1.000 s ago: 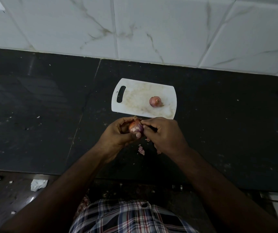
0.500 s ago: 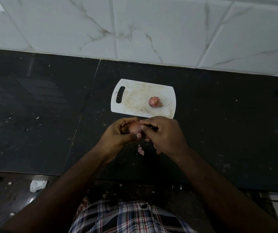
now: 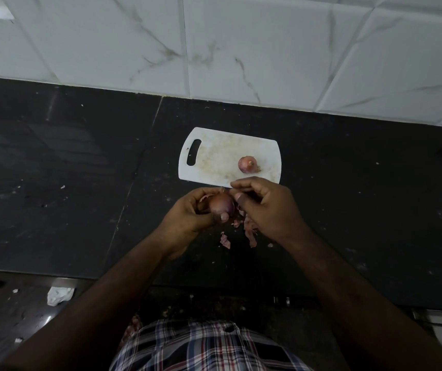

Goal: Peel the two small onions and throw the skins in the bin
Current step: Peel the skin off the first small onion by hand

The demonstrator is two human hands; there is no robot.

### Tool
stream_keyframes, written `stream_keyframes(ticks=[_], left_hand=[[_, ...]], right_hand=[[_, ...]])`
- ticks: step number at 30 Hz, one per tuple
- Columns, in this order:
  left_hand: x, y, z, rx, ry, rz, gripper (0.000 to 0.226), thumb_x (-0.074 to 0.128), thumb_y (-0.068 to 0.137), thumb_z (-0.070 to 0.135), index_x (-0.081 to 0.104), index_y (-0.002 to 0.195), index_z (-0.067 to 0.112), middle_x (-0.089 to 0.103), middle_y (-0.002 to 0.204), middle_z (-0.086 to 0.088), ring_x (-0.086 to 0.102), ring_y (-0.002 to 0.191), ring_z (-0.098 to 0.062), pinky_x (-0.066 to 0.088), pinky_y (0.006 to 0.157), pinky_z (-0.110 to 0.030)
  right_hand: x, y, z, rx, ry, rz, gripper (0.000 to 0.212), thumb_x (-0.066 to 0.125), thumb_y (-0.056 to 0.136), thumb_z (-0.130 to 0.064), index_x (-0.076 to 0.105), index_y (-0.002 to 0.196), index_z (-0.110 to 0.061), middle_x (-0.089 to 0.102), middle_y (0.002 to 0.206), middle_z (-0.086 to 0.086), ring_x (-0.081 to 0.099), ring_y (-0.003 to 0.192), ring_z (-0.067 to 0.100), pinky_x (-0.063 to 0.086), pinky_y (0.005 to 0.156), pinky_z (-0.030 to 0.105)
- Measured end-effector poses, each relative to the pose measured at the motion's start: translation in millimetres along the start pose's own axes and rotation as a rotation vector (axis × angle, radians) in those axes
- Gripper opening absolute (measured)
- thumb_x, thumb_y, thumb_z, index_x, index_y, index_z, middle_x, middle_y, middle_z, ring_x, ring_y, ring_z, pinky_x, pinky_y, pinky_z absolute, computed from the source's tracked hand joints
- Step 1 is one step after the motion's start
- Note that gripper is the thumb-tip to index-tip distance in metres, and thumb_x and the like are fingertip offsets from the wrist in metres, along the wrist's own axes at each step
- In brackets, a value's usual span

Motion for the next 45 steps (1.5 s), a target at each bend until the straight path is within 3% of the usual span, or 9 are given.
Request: stream_keyframes(ticks=[5,11,14,17,23,28,32,40,45], left_hand=[[-4,1,-3,0.001,0.032,-0.001,0.051,0.073,0.078,-0.012,0.061,0.124,0.007,0.068,0.122,-0.017,0.067,0.113,-0.032,0.056,0.095,-0.042],[-2,-1,0,0.000,0.032,-0.050,0.050,0.068,0.079,-0.016,0.061,0.124,0.007,0.068,0.121,-0.018,0.068,0.110,-0.030,0.056,0.091,-0.037],[-2,-2,-1,-0.006,-0.022,-0.073,0.050,0.062,0.082,-0.019,0.057,0.127,0.002,0.067,0.119,-0.021,0.070,0.102,-0.029,0.058,0.081,-0.032],[-7,-3,-2,-0.028,-0.072,-0.047,0.048,0.052,0.086,-0.021,0.055,0.128,0.002,0.066,0.116,-0.018,0.070,0.097,-0.026,0.058,0.075,-0.028],[-6,-1,-1,0.010,-0.024,-0.032,0.054,0.073,0.074,-0.008,0.059,0.125,0.005,0.066,0.121,-0.022,0.068,0.106,-0.032,0.057,0.093,-0.043],[-1,-3,7,0.073,0.107,0.012,0.050,0.079,0.074,-0.001,0.061,0.121,0.005,0.071,0.114,-0.014,0.070,0.105,-0.028,0.058,0.089,-0.036],[-4,-2,9,0.085,0.016,0.043,0.052,0.079,0.070,0.003,0.063,0.119,0.008,0.069,0.116,-0.013,0.068,0.106,-0.024,0.056,0.087,-0.032],[-2,-2,13,0.131,0.196,0.086,0.055,0.082,0.071,-0.003,0.060,0.121,0.006,0.071,0.114,-0.009,0.071,0.104,-0.020,0.057,0.085,-0.028],[-2,-1,12,0.145,0.206,0.097,0.056,0.083,0.071,-0.005,0.060,0.122,0.004,0.071,0.114,-0.010,0.072,0.102,-0.020,0.057,0.083,-0.026]], right_hand=[[2,-5,-6,-0.009,-0.084,-0.011,0.026,0.071,0.086,-0.009,0.073,0.110,-0.019,0.073,0.088,-0.010,0.068,0.084,-0.001,0.056,0.078,0.019],[12,-5,-13,-0.035,-0.194,-0.049,0.029,0.063,0.087,-0.010,0.065,0.115,-0.019,0.062,0.080,-0.009,0.061,0.074,0.007,0.057,0.071,0.033],[0,-1,-5,0.021,-0.131,0.013,0.028,0.061,0.089,-0.006,0.065,0.114,-0.020,0.063,0.079,-0.005,0.062,0.072,0.010,0.056,0.067,0.028],[-9,1,2,0.071,-0.045,0.023,0.023,0.061,0.093,-0.006,0.070,0.106,-0.022,0.068,0.088,-0.014,0.066,0.083,0.000,0.055,0.074,0.019],[8,-3,-7,0.077,0.006,-0.048,0.021,0.072,0.087,-0.014,0.072,0.106,-0.024,0.072,0.089,-0.012,0.067,0.085,-0.003,0.056,0.075,0.015],[15,-4,-11,0.063,-0.042,0.001,0.024,0.065,0.088,-0.008,0.068,0.106,-0.023,0.068,0.080,-0.008,0.066,0.072,0.006,0.059,0.067,0.029],[7,-4,0,0.084,-0.124,0.050,0.026,0.061,0.089,-0.008,0.065,0.111,-0.021,0.065,0.080,-0.005,0.065,0.072,0.011,0.058,0.071,0.038],[8,-5,-3,0.124,-0.006,0.003,0.014,0.074,0.086,-0.017,0.076,0.099,-0.020,0.073,0.086,-0.011,0.068,0.082,0.000,0.057,0.076,0.022],[12,-6,-4,0.125,-0.006,0.022,0.022,0.066,0.086,-0.007,0.070,0.104,-0.018,0.069,0.081,-0.007,0.067,0.075,0.008,0.058,0.069,0.026]])
Point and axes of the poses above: each hand's wrist, its own y-axis towards the middle knuckle, its own x-axis out of the palm, z = x × y, the point moved 6 cm from there along y, towards the middle knuckle
